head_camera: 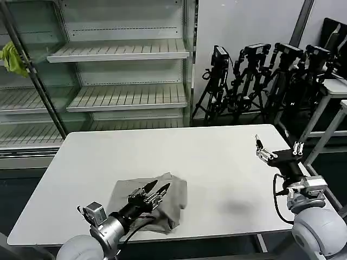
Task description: Fold and organize the clothes.
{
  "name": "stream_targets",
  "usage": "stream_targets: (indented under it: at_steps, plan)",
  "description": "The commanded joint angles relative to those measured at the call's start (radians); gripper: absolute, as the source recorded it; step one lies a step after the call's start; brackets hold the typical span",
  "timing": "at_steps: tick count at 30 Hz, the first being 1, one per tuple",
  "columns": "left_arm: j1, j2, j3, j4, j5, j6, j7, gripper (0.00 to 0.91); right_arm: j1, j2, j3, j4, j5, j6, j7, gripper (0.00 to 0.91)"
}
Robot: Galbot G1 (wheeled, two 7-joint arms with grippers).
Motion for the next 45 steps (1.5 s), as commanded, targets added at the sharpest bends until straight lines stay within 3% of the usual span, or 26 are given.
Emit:
stream_targets:
  at_steps: [1, 12, 25, 44, 45]
  plan:
    - [0.003, -0.005, -0.029, -0.056, 0.009, 0.000, -0.011, 0.907, -0.002, 0.007, -0.001, 0.014, -0.001, -0.004, 0.002, 0.907]
    - [0.216, 0.047, -0.284, 0.037, 0.068, -0.004, -0.033, 0.907, 0.037, -0.018, -0.017, 0.013, 0.018, -0.001, -0.002, 0.907]
    - [0.205, -0.070, -0.280, 0.143, 0.110, -0.012, -0.019, 0.907, 0.045, -0.013, -0.013, 0.039, 0.038, 0.003, -0.009, 0.907]
    - [0.224, -0.070, -0.277, 0.141, 0.121, -0.025, 0.010, 0.907, 0.023, -0.001, -0.002, 0.076, 0.037, 0.000, -0.010, 0.907]
    - [0.224, -0.071, -0.276, 0.137, 0.122, -0.024, 0.012, 0.796, 0.022, -0.001, -0.001, 0.077, 0.037, 0.000, -0.010, 0.907]
